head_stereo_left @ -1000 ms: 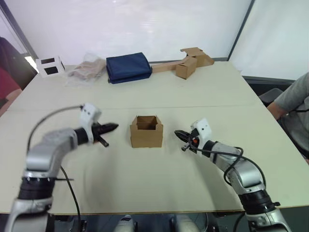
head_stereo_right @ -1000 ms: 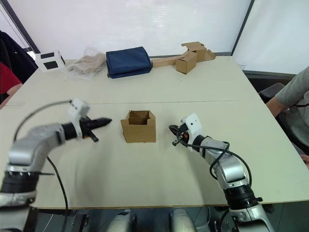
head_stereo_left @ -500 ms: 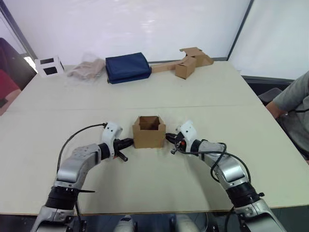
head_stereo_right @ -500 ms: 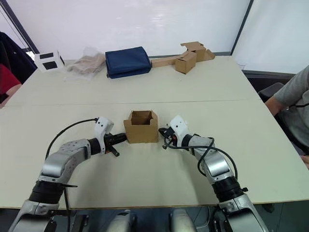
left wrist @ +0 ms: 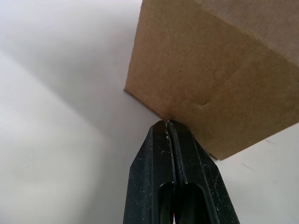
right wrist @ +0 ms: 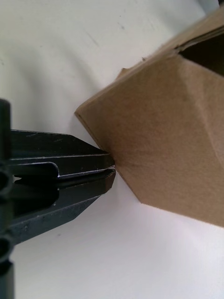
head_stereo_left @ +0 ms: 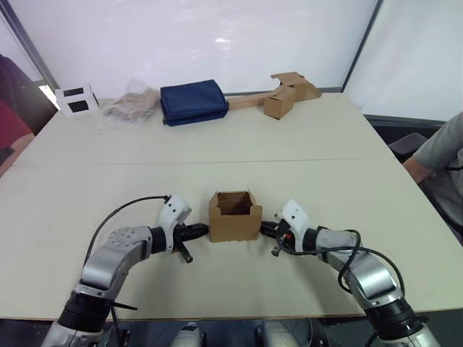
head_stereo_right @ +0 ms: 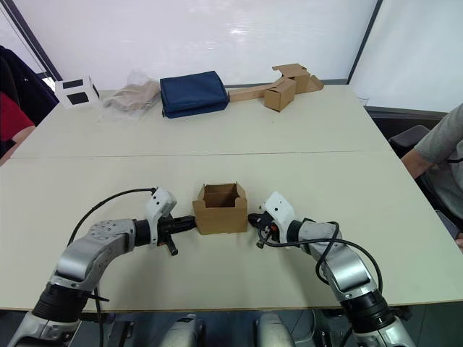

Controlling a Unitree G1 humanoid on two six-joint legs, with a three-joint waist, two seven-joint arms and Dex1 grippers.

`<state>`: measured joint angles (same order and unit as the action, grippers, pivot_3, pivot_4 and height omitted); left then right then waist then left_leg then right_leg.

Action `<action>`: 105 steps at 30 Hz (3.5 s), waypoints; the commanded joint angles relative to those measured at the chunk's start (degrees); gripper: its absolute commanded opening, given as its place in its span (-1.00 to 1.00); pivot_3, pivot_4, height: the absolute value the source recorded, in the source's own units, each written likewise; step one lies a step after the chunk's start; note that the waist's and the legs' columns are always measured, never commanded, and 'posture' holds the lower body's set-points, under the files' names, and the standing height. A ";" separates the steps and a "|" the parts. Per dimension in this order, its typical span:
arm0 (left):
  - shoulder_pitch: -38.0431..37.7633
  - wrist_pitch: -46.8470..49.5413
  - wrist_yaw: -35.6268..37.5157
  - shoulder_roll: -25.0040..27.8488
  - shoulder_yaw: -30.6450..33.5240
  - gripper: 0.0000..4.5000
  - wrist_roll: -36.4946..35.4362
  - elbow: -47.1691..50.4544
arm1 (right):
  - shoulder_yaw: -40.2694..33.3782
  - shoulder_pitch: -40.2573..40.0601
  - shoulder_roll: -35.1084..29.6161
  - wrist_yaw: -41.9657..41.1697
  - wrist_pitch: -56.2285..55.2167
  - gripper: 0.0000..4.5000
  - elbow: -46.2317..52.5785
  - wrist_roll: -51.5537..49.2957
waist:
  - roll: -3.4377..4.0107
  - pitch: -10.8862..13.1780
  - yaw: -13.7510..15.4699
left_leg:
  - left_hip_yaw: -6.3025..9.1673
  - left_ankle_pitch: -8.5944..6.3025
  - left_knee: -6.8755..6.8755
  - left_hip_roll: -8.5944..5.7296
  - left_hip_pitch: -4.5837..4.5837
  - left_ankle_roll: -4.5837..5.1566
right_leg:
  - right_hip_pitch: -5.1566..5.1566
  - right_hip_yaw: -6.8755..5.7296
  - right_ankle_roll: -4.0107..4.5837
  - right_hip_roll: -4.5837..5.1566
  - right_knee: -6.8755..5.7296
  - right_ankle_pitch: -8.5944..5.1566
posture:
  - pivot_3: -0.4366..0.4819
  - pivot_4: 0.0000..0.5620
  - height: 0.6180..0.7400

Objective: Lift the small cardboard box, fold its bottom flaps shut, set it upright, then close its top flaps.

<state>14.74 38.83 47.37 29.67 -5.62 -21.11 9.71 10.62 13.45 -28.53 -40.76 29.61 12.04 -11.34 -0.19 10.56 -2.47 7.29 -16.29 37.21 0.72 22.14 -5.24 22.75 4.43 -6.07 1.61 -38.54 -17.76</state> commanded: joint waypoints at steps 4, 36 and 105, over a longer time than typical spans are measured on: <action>2.21 -1.91 1.77 3.56 1.29 -1.00 0.77 -2.81 | -3.04 -0.54 -4.69 -2.29 -0.67 -1.00 4.71 -0.81 | 0.00 0.00 0.01 | 0.00 0.00 -0.01 0.00 0.00 0.00 | 0.01 0.00 0.00 0.00 0.01 0.00 | -0.05 -0.47 1.00; 7.80 -0.22 6.75 6.63 1.20 -1.00 -1.10 -5.02 | -6.50 0.64 -10.66 -5.40 2.48 -1.00 7.30 -3.93 | -0.02 0.02 -0.02 | 0.03 -0.01 -0.03 0.01 0.04 0.01 | 0.00 -0.03 0.00 -0.02 0.10 0.00 | -0.05 -0.47 1.00; 32.86 -17.16 16.18 -2.03 -1.22 -1.00 5.46 -43.86 | -10.51 18.19 -8.02 -5.19 26.90 -1.00 23.27 -34.59 | -0.03 0.04 -0.07 | 0.12 -0.01 -0.01 0.00 0.16 0.02 | 0.04 -0.15 0.00 -0.01 0.15 0.00 | -0.05 -0.47 1.00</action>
<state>46.41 24.64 63.09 28.14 -6.20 -17.26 -32.07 -0.78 31.81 -36.68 -46.94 55.58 31.31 -44.11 -0.22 10.60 -2.54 7.41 -16.30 37.21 0.72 22.31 -5.21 22.80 4.27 -6.07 1.59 -38.38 -17.76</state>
